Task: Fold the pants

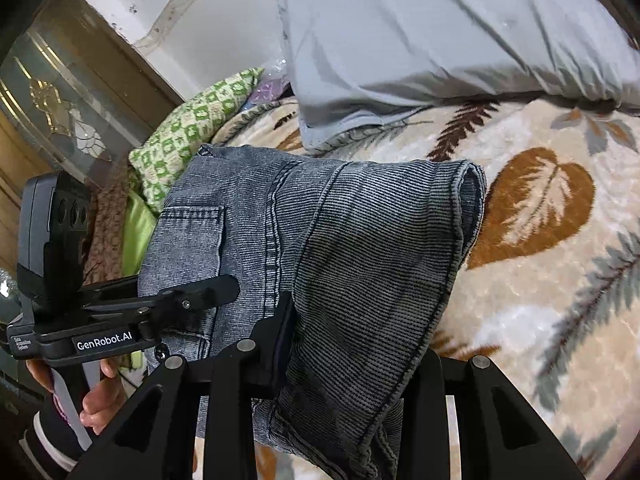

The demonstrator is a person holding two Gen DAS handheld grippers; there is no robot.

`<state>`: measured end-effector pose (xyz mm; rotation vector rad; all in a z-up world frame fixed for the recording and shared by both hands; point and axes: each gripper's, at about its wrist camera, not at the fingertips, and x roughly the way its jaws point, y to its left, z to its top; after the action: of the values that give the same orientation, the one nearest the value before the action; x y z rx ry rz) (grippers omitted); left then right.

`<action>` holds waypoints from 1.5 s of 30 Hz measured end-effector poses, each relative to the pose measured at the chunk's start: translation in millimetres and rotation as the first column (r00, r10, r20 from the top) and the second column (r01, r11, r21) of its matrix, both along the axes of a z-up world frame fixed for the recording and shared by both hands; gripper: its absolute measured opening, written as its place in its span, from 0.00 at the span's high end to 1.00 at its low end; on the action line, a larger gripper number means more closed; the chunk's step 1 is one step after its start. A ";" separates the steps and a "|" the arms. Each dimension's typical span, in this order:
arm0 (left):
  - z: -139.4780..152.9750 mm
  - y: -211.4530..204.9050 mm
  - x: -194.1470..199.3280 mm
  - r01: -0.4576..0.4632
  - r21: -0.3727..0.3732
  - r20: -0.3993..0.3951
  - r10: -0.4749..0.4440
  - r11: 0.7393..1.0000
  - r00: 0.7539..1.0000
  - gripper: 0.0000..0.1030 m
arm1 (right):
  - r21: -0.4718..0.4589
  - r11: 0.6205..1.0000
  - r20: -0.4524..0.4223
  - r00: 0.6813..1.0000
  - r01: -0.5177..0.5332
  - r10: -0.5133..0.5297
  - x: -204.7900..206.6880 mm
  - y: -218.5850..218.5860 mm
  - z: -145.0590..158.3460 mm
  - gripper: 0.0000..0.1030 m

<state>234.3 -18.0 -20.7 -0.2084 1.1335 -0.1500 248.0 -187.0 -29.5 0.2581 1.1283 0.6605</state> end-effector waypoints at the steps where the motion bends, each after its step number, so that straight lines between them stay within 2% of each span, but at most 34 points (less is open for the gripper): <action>1: -4.7 0.8 2.9 -0.001 0.004 -0.010 0.001 1.000 1.000 0.62 | -0.004 1.000 -0.005 1.000 0.002 -0.002 2.0 2.3 -3.5 0.68; 6: -22.6 0.7 8.6 0.003 0.026 -0.034 -0.002 1.000 0.999 0.60 | -0.021 1.000 -0.026 1.000 0.006 -0.006 10.0 4.6 -24.2 0.68; 12: -33.6 1.9 13.7 0.004 0.050 -0.031 -0.003 0.999 1.000 0.50 | -0.020 1.000 -0.025 1.000 0.009 -0.010 13.0 -0.3 -37.2 0.66; 18: -42.1 5.0 15.1 0.001 0.058 -0.022 0.001 0.998 1.000 0.41 | -0.004 0.999 -0.033 0.999 0.034 -0.034 14.7 -15.4 -55.0 0.54; 20: -43.7 4.9 15.4 0.002 0.069 -0.016 -0.001 0.998 1.000 0.36 | 0.012 0.999 -0.041 0.998 0.044 -0.043 15.4 -21.3 -59.2 0.47; 25: -44.7 7.2 14.3 -0.012 0.094 -0.007 0.013 0.995 1.000 0.27 | 0.060 0.996 -0.069 0.996 0.065 -0.061 14.7 -37.2 -65.1 0.42; 30: -38.2 7.1 5.5 -0.027 0.148 0.005 0.026 0.989 1.000 0.27 | 0.035 0.989 -0.104 0.985 0.144 -0.140 13.6 -68.3 -62.9 0.40; 33: -29.1 5.3 -3.1 -0.040 0.190 0.021 0.037 0.981 0.999 0.27 | 0.001 0.985 -0.083 0.981 0.174 -0.173 5.9 -83.9 -47.7 0.39; 36: -18.2 6.8 -16.5 -0.062 0.200 0.037 0.056 0.978 0.998 0.27 | -0.030 0.980 -0.063 0.978 0.195 -0.197 -7.6 -94.7 -28.5 0.39; 38: -11.3 8.3 -29.6 -0.078 0.205 0.046 0.070 0.976 0.996 0.27 | -0.055 0.976 -0.055 0.976 0.209 -0.212 -19.8 -100.9 -16.9 0.27; 41: -5.5 7.9 -49.5 -0.091 0.221 0.040 0.085 0.971 0.996 0.27 | -0.105 0.967 -0.044 0.970 0.232 -0.237 -43.7 -106.7 -4.0 0.15; 45: -2.9 4.8 -79.1 -0.105 0.252 0.035 0.099 0.962 0.994 0.22 | -0.195 0.950 -0.058 0.964 0.245 -0.260 -81.0 -109.0 1.4 0.12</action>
<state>155.2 -13.2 -23.7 -0.0366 1.1060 0.0844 167.0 -296.0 -28.2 0.2662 1.2038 0.3163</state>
